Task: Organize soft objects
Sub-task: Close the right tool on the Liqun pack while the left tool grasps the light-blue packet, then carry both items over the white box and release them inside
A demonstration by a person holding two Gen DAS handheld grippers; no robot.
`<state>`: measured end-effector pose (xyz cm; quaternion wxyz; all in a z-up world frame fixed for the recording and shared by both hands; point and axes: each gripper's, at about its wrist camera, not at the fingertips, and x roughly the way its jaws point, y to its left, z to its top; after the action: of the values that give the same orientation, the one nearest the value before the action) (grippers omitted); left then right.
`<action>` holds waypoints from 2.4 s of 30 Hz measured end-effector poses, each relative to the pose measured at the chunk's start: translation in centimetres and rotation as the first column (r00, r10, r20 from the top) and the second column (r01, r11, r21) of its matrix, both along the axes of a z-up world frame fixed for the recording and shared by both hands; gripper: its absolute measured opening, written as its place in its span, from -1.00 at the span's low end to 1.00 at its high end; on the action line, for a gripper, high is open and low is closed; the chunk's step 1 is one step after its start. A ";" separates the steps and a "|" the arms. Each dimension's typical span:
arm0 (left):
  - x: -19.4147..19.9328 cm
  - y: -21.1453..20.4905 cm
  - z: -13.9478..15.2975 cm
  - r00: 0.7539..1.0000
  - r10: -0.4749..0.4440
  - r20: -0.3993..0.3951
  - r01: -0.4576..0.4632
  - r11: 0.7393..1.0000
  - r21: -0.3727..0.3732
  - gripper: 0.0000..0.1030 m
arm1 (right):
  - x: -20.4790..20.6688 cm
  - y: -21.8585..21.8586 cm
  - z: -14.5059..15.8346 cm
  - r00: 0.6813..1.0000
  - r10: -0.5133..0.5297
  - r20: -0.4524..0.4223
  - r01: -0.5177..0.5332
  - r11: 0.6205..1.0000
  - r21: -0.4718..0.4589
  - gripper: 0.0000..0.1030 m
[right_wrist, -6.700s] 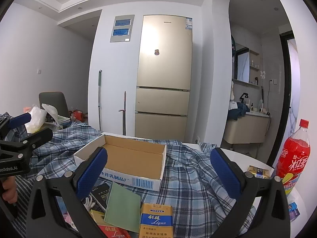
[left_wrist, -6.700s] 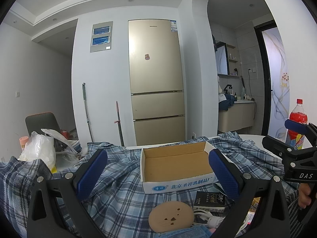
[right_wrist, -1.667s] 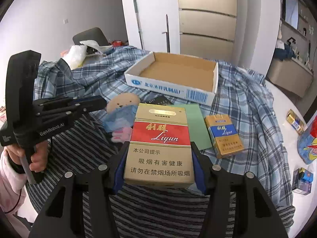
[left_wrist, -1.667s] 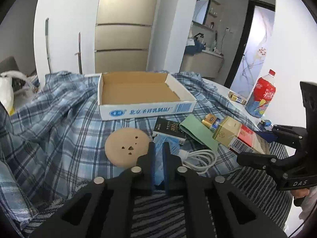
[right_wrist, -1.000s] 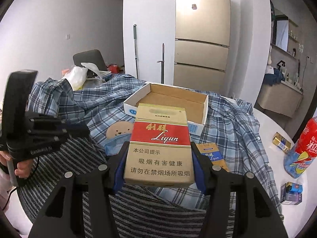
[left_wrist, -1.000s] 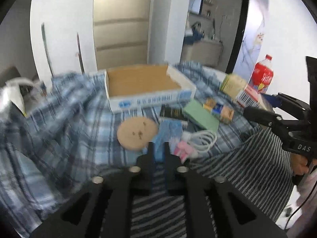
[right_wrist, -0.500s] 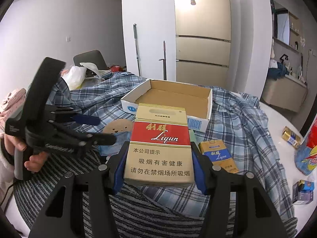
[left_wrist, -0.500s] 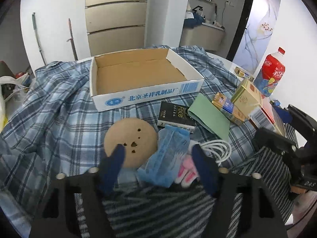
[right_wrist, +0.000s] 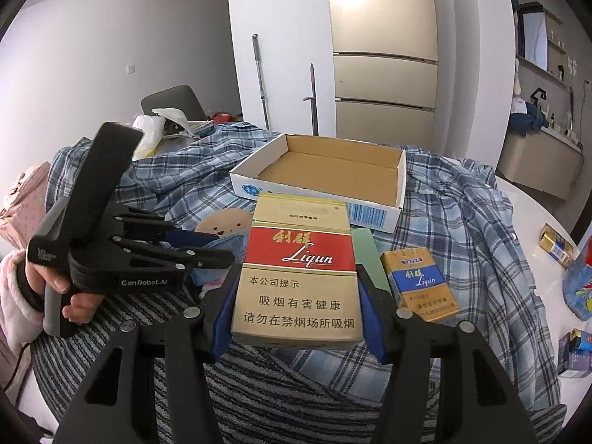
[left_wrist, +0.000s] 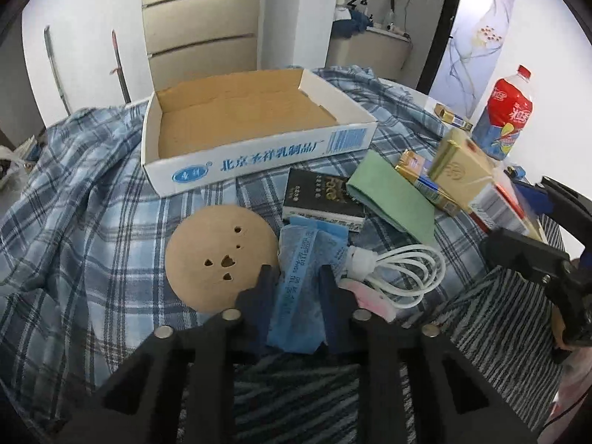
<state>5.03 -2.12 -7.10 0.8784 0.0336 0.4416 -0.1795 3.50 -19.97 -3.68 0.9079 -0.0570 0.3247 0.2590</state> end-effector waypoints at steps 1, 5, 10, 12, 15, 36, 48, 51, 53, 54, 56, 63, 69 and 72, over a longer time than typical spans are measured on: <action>-0.3 -0.1 0.2 1.000 -0.009 0.018 0.009 1.000 -0.005 -0.67 | 0.0 0.0 -0.1 1.000 -0.003 -0.002 0.003 1.000 -0.002 0.08; -1.3 0.4 1.4 0.996 -0.005 0.094 0.009 0.999 -0.047 -0.72 | 0.0 0.1 0.1 1.000 -0.026 0.010 0.026 0.999 -0.021 0.08; -2.9 1.6 3.3 0.977 0.024 0.211 0.001 0.993 -0.116 -0.72 | -0.7 0.1 0.9 0.992 -0.091 0.093 0.095 0.994 -0.046 0.08; -3.8 1.9 4.3 0.962 0.036 0.271 0.000 0.991 -0.131 -0.72 | -1.3 -0.1 1.6 0.983 -0.114 0.142 0.122 0.992 -0.044 0.08; -5.5 2.1 6.1 0.925 0.058 0.377 -0.013 0.993 -0.121 -0.72 | -2.3 -0.3 2.9 0.965 -0.145 0.219 0.156 0.987 -0.035 0.08; -7.0 0.6 19.0 0.761 0.139 0.634 -0.049 0.986 -0.157 -0.72 | 0.1 2.3 14.5 0.864 -0.213 0.457 0.198 0.977 0.081 0.08; 2.2 0.9 19.5 0.748 0.227 0.624 -0.169 0.974 -0.153 -0.72 | 10.4 3.5 16.1 0.824 -0.327 0.463 0.312 0.944 0.113 0.08; 4.3 1.6 18.6 0.762 0.252 0.597 -0.188 0.968 -0.168 -0.72 | 11.0 3.4 14.8 0.844 -0.334 0.420 0.302 0.942 0.144 0.08; 5.5 2.0 17.9 0.764 0.256 0.592 -0.202 0.967 -0.159 -0.72 | 11.7 3.5 13.8 0.847 -0.344 0.405 0.312 0.939 0.145 0.08; 6.3 2.0 17.5 0.771 0.254 0.584 -0.204 0.967 -0.152 -0.72 | 12.2 3.6 13.5 0.852 -0.342 0.397 0.311 0.940 0.143 0.08; 7.6 2.1 16.7 0.785 0.267 0.558 -0.216 0.964 -0.157 -0.72 | 13.6 4.1 12.5 0.866 -0.341 0.366 0.319 0.940 0.119 0.08; 10.9 2.7 12.6 0.838 0.271 0.474 -0.232 0.962 -0.140 -0.72 | 18.9 3.0 7.5 0.917 -0.367 0.156 0.354 0.929 0.104 0.08; 13.6 3.8 8.3 0.887 0.292 0.358 -0.254 0.955 -0.151 -0.72 | 19.6 2.9 4.3 0.959 -0.282 0.030 0.280 0.958 0.059 0.08; 13.8 3.8 6.8 0.895 0.294 0.336 -0.269 0.956 -0.121 -0.72 | 19.8 3.1 3.3 0.965 -0.263 -0.013 0.263 0.964 0.044 0.08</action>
<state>18.78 1.68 -0.31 0.9603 -0.0305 0.2715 -0.0571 23.29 -16.91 -0.40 0.9341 0.0082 0.3268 0.1437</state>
